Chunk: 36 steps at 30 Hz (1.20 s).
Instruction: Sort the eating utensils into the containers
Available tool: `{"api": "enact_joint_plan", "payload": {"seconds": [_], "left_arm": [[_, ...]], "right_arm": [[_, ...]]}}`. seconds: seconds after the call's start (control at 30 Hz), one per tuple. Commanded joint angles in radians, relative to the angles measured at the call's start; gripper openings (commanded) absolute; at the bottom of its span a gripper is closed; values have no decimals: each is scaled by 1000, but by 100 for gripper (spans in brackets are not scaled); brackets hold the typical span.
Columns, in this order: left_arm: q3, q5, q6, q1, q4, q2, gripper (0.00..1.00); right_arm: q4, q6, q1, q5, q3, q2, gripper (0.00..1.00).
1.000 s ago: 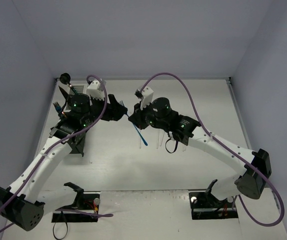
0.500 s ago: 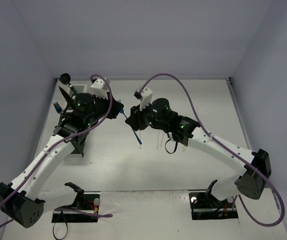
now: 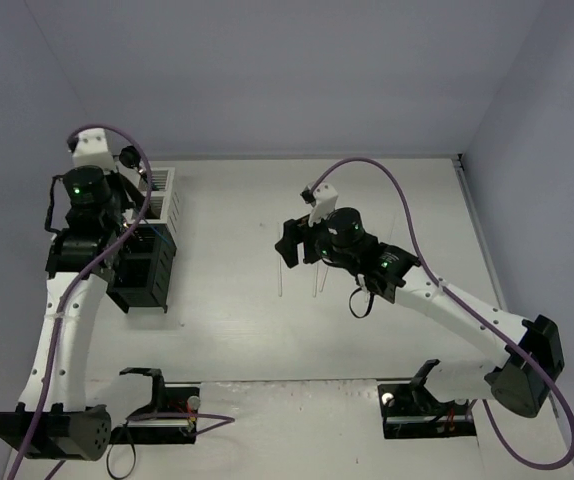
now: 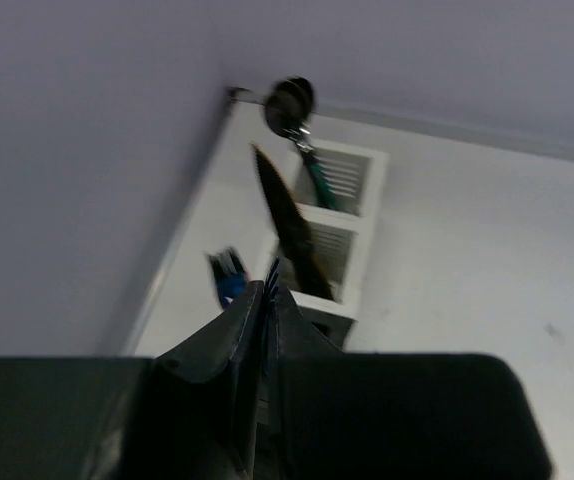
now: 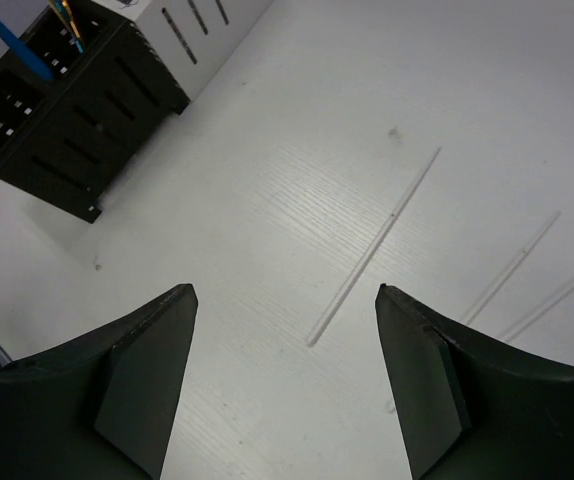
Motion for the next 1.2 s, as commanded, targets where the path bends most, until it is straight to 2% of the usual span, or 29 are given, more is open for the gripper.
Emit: {"api": "enact_joint_plan", "payload": {"seconds": [0.0, 0.17, 0.43, 0.53, 0.67, 0.77, 0.9, 0.97, 1.0, 1.17], "left_arm": [[105, -94, 72, 128, 44, 56, 0], [122, -139, 85, 166, 83, 144, 0], [-33, -139, 31, 184, 275, 190, 0], [-63, -134, 10, 182, 286, 206, 3], [-67, -114, -17, 183, 267, 219, 8], [-65, -87, -42, 182, 233, 215, 16], [-57, -40, -74, 182, 180, 180, 34], [-49, -7, -94, 179, 135, 152, 44], [-41, 21, -112, 179, 116, 145, 49], [-21, 214, -195, 133, -25, 106, 61]], "right_arm": [[49, 29, -36, 23, -31, -51, 69], [26, 34, -65, 0, -74, -76, 70], [-3, 44, -94, 0, -128, -129, 70], [-13, 63, -99, 56, -150, -147, 70], [-70, 105, -125, 237, -164, -149, 70], [-89, 146, -173, 296, -172, -143, 70], [-136, 194, -242, 313, -187, -134, 70], [-167, 210, -321, 315, -191, -122, 69], [-174, 212, -345, 304, -191, -110, 69], [-220, 227, -508, 255, -183, -36, 66]]}}
